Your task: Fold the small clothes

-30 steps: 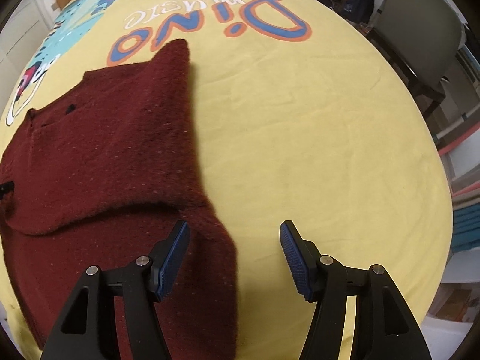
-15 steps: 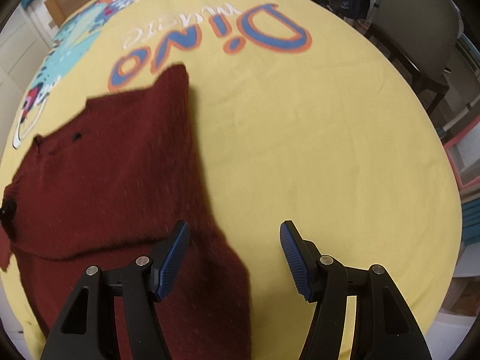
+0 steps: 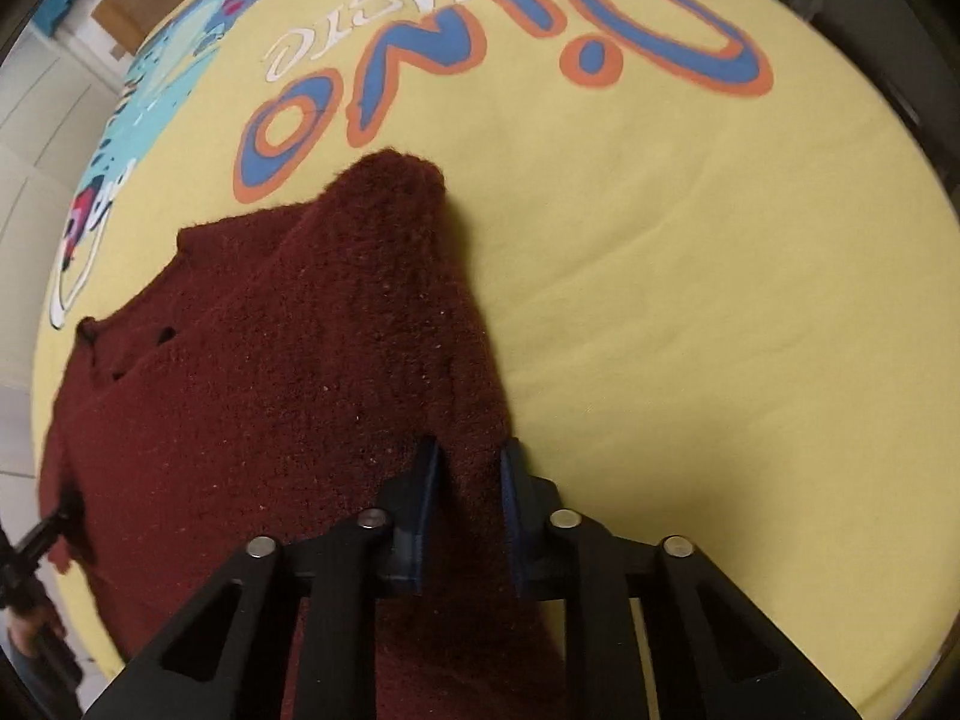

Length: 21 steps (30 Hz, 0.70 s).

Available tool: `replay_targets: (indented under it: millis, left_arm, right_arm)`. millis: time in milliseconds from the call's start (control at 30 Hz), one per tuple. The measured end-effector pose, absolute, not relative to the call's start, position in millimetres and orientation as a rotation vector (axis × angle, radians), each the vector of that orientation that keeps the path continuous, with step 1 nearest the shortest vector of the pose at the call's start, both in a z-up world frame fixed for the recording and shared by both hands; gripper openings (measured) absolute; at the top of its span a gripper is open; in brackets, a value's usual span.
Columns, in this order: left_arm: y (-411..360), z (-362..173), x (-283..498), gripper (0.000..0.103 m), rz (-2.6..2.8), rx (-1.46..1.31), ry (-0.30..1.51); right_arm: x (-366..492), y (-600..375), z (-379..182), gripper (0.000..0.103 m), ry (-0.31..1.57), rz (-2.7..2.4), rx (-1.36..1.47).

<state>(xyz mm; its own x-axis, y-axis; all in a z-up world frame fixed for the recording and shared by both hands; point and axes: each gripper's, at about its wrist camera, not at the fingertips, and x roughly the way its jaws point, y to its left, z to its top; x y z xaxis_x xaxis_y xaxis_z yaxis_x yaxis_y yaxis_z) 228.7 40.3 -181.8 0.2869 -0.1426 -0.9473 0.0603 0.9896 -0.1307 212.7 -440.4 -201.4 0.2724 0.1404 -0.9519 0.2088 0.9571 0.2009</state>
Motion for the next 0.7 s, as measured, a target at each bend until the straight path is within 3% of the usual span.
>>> replay_targets:
  millis: [333,467,533,600,700]
  left_arm:
    - [37.0,-182.8,220.0,0.014,-0.136,-0.057,1.245]
    - [39.6,-173.7,207.7,0.022,-0.136,-0.042,1.240]
    - [40.4,-167.3,205.4,0.045,-0.102,-0.020,1.240]
    - [37.9,-156.7,202.9,0.065,-0.078,-0.024,1.207]
    - [34.9,-136.7,198.8,0.095,-0.078,-0.057,1.166]
  right_arm:
    - [209.4,-431.8,-199.6,0.011,1.285,-0.078,0.242]
    - [204.3,-429.9,-185.1,0.025,1.242,-0.079,0.239]
    - [198.9,-423.9,-171.2,0.035,1.204,-0.084,0.204]
    - [194.2,-413.9,-158.1,0.068,1.165,-0.064,0.182]
    - [189.5,-389.1,-142.5,0.079,1.113,-0.015,0.131]
